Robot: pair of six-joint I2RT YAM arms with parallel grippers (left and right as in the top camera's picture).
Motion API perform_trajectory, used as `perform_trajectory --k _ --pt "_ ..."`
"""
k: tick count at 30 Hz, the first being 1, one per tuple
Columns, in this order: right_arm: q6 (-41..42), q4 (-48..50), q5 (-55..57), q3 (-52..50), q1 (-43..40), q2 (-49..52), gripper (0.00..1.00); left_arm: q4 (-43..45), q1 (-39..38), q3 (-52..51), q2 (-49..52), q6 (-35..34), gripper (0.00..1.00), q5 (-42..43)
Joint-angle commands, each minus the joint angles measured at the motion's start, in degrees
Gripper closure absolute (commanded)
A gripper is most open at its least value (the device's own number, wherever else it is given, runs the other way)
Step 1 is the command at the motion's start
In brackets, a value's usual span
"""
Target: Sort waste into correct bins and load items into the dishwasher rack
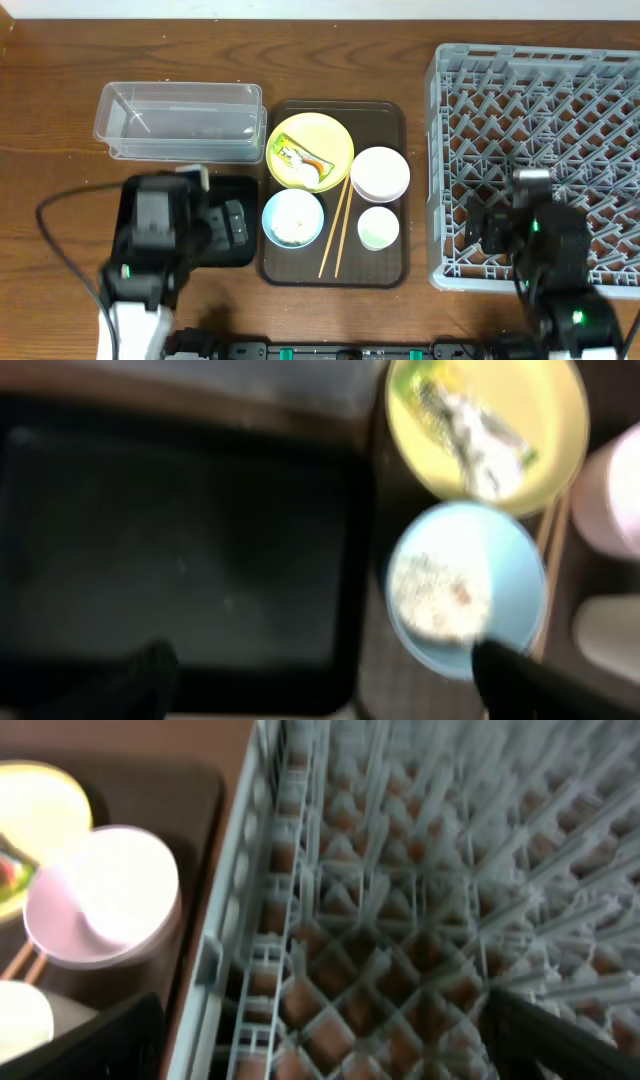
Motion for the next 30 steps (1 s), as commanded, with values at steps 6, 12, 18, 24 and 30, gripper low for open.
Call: perform_trajectory --k 6,12,18,24,30 --pt "1.8 -8.7 0.0 14.0 -0.3 14.6 0.01 -12.7 0.2 12.4 12.0 -1.5 0.04 7.0" --pt "1.8 -8.0 -1.4 14.4 -0.3 16.3 0.01 -8.0 0.2 12.4 14.7 -3.1 0.04 9.6" --pt "1.8 -7.1 -1.4 14.4 -0.3 16.3 0.01 4.9 -0.9 12.4 17.6 -9.2 0.06 9.6" --pt "1.8 -7.1 -1.4 14.4 -0.3 16.3 0.01 15.1 -4.6 12.4 23.6 -10.9 0.06 8.9" --pt "1.8 -7.2 -1.4 14.4 -0.3 16.3 0.01 21.9 -9.5 12.4 32.3 -12.3 0.09 8.7"
